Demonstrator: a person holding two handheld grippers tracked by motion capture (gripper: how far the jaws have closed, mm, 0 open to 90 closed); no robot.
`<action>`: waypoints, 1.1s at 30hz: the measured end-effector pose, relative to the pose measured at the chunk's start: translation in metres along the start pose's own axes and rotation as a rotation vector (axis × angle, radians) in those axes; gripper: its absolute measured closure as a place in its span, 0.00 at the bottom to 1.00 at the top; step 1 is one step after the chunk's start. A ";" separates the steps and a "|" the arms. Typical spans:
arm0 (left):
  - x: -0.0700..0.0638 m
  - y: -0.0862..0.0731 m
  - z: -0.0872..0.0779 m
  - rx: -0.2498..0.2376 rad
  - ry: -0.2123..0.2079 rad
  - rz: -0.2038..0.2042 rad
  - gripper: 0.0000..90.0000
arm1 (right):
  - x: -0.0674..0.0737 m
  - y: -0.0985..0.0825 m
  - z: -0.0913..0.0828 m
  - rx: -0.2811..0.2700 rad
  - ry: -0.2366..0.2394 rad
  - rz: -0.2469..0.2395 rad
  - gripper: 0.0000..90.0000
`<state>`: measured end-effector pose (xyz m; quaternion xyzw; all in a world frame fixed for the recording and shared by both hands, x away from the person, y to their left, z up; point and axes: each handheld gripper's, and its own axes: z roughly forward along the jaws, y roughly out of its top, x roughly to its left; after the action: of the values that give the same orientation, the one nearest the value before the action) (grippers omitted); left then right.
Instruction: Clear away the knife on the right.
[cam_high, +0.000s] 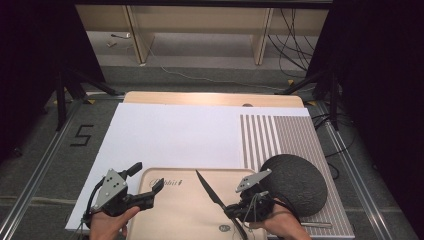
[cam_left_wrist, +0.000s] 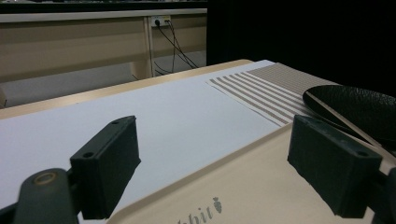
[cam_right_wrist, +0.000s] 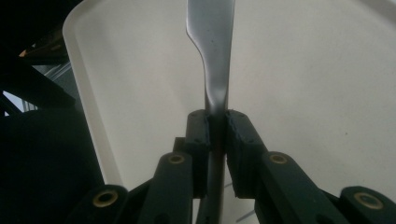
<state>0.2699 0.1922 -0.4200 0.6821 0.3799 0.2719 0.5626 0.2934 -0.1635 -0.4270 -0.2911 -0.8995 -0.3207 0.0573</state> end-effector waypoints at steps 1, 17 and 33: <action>0.000 0.000 0.000 0.000 0.000 0.002 0.18 | 0.000 -0.001 0.001 0.005 -0.004 0.001 0.89; 0.000 -0.001 0.000 0.003 -0.001 0.002 0.18 | -0.002 -0.010 0.025 0.151 -0.043 0.007 0.89; -0.001 -0.001 0.001 0.010 -0.003 0.009 0.18 | 0.002 -0.008 0.034 0.176 -0.093 -0.021 0.73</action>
<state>0.2698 0.1906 -0.4216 0.6870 0.3775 0.2715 0.5584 0.2898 -0.1466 -0.4576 -0.2902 -0.9288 -0.2274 0.0377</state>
